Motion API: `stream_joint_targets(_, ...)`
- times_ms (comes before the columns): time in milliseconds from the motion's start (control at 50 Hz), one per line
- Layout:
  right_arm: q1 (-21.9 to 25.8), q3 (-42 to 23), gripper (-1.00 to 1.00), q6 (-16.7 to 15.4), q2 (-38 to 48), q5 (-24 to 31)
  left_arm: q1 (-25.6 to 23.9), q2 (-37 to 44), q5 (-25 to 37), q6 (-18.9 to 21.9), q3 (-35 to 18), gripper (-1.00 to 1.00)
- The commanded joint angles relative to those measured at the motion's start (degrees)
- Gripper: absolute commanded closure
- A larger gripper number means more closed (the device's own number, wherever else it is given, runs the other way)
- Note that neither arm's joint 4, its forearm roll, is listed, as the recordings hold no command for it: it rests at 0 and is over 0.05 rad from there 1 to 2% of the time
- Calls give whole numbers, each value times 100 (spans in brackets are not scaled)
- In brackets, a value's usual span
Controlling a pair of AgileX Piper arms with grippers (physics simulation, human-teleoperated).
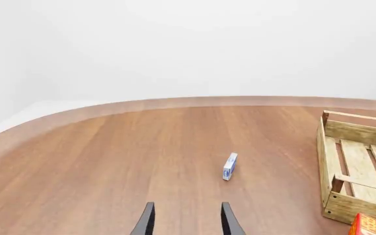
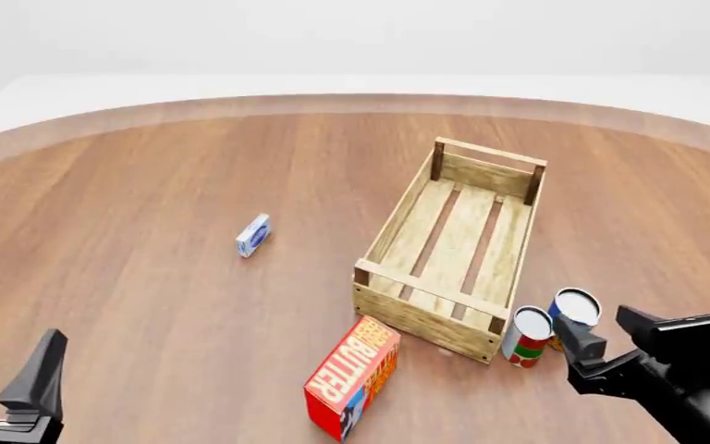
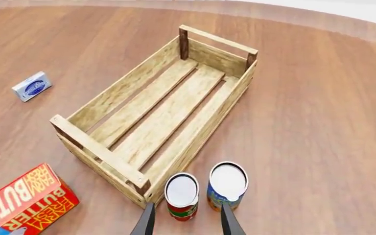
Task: Pick up the tomato sauce, and put it in the wooden tray.
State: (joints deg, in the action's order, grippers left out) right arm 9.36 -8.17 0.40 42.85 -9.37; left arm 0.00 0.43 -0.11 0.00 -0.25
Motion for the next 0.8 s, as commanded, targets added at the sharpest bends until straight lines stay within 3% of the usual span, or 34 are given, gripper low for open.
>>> stream_joint_targets(20, -3, 33, -100, -13, 353, -277, 0, 0, 0, 0, 0, -100)
stream_joint_targets(360, 46, 155, -100, 66, 1019, -920, 0, 0, 0, 0, 0, -100)
stream_joint_targets(800, 17, 205, -100, 101, 1482, -1301, 0, 0, 0, 0, 0, -100)
